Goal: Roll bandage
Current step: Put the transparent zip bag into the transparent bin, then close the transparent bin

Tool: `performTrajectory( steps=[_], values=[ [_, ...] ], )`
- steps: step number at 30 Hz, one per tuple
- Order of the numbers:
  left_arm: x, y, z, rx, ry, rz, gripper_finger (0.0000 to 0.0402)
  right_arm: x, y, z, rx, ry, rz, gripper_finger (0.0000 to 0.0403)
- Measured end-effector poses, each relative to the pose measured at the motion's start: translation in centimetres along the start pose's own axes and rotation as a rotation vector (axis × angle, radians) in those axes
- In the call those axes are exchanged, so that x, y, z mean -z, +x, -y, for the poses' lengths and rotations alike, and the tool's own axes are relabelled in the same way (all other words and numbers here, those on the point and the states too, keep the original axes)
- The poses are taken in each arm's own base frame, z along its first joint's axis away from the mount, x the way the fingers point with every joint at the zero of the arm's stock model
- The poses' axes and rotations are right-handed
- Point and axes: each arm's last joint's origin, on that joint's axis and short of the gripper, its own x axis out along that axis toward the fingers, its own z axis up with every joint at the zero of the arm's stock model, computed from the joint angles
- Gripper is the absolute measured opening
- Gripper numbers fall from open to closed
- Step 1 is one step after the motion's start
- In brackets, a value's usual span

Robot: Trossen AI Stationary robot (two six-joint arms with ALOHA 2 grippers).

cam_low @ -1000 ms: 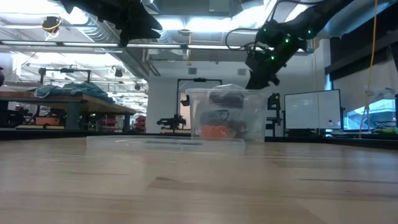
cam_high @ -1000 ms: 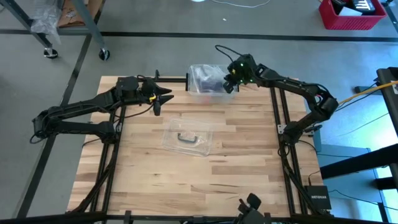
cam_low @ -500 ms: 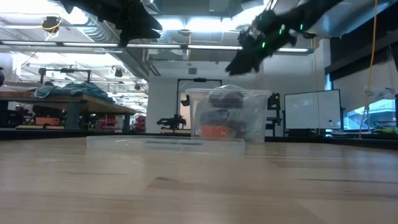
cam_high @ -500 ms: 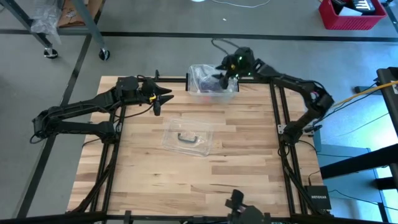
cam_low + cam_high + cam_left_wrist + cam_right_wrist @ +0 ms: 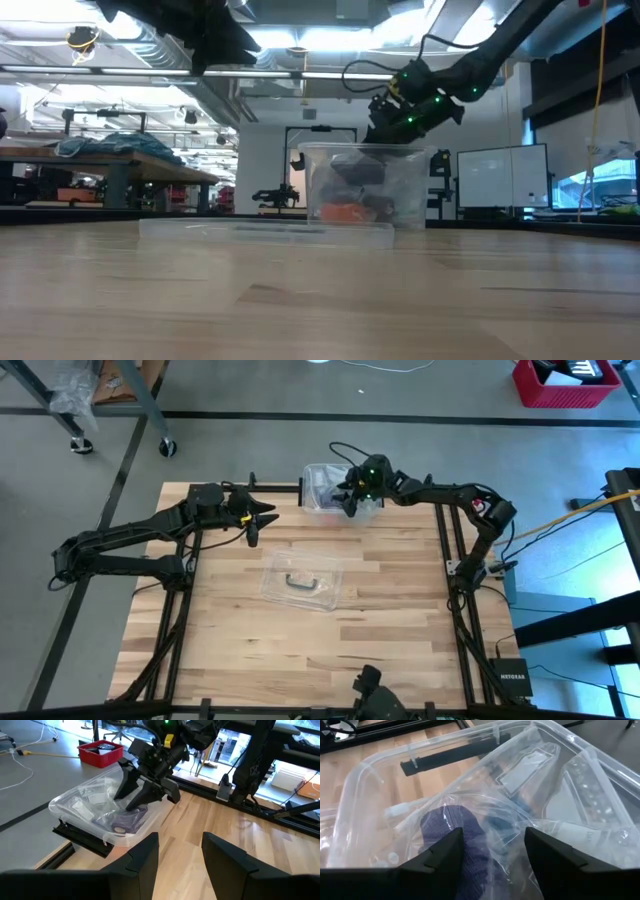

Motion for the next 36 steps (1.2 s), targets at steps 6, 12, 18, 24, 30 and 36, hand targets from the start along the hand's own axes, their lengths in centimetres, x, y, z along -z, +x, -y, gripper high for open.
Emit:
performTrajectory(
  steps=[6, 12, 18, 24, 30, 36],
  values=[
    [0.0, 0.0, 0.0, -0.001, 0.008, -0.002, 0.0143, -0.1, -0.1, 0.0, 0.010, -0.013, 0.004, 0.0213],
    [0.3, 0.3, -0.1, -0.004, 0.015, -0.022, 0.0143, -4.0, -3.1, -0.9, -0.002, -0.068, 0.126, 0.0213],
    [0.8, 1.1, -0.2, -0.025, -0.006, -0.064, 0.0143, -6.7, -6.7, -1.9, 0.035, -0.117, 0.166, 0.0213],
    [2.6, 2.4, 0.5, -0.001, 0.012, -0.208, 0.0143, -6.9, -10.0, -4.3, -0.232, -0.113, 0.097, 0.0213],
    [5.1, 4.9, 4.5, 0.150, 0.093, -0.319, 0.0143, -3.6, -8.7, -10.0, -0.502, -0.235, -0.066, 0.0213],
    [9.4, 7.1, 9.7, 0.321, 0.226, -0.453, 0.0143, -0.5, -7.3, -13.8, -0.425, -0.342, -0.150, 0.0213]
  ],
)
